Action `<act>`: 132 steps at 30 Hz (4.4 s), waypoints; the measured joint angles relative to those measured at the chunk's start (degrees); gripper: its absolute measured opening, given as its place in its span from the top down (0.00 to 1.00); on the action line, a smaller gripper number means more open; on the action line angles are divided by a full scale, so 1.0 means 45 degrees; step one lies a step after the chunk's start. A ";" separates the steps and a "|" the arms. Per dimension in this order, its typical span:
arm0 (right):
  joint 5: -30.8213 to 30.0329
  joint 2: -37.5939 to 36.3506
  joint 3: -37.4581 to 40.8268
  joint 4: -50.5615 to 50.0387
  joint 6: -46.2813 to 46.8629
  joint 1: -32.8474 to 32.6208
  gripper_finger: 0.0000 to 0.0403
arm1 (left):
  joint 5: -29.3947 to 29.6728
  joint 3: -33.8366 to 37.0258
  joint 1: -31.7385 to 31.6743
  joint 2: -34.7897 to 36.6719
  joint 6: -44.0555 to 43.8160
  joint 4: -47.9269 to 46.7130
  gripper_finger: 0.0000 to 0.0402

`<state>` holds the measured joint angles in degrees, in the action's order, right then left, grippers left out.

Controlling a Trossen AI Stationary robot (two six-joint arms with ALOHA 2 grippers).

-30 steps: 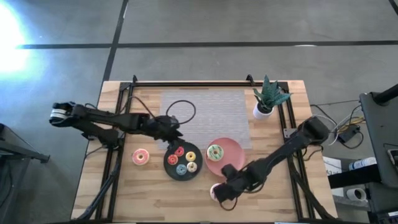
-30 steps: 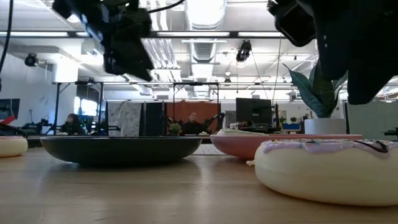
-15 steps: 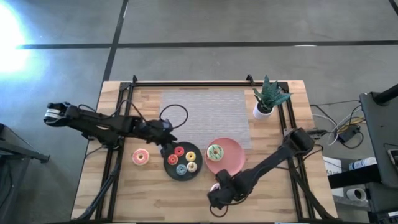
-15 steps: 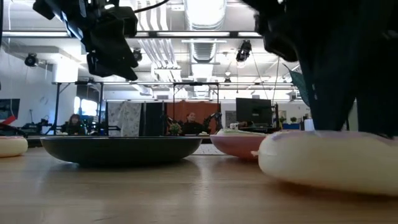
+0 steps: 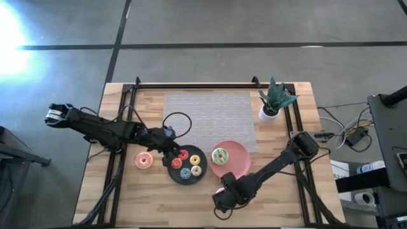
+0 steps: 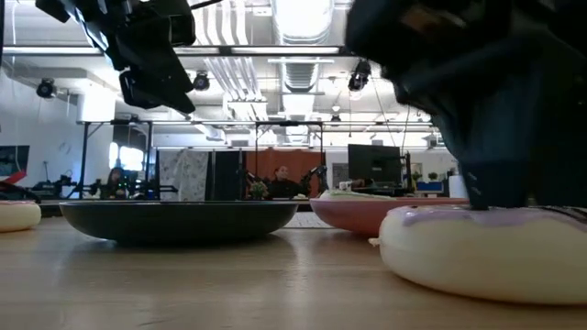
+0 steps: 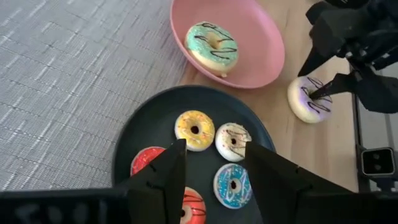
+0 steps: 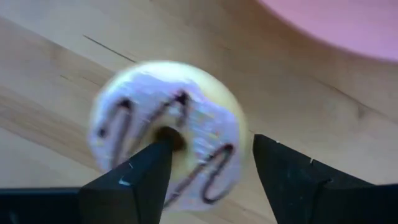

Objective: Pick & Place donuts
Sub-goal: Put the big purple doughnut on the pink plate, then put the big pink doughnut on the pink plate

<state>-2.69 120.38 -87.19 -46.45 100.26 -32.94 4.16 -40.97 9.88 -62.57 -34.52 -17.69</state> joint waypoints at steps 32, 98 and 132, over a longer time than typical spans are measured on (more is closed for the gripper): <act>-0.1059 -0.6295 0.6273 -0.0366 -0.4696 0.4372 0.76 | 0.0722 0.0005 0.0291 0.0520 -0.2047 -0.4415 0.66; -0.3403 -0.6309 0.4821 -0.0152 -0.6943 0.4939 0.30 | 0.1243 0.0105 0.5258 -0.2240 -0.7574 -0.8519 0.65; -0.3393 -0.6309 0.4826 -0.0128 -0.6807 0.4939 0.32 | -0.0048 0.0975 0.5258 -0.3193 -0.8232 -0.7592 0.48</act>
<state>-17.96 91.98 -65.47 -47.03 69.63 -10.72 3.95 -36.58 33.54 -76.93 -71.56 -51.85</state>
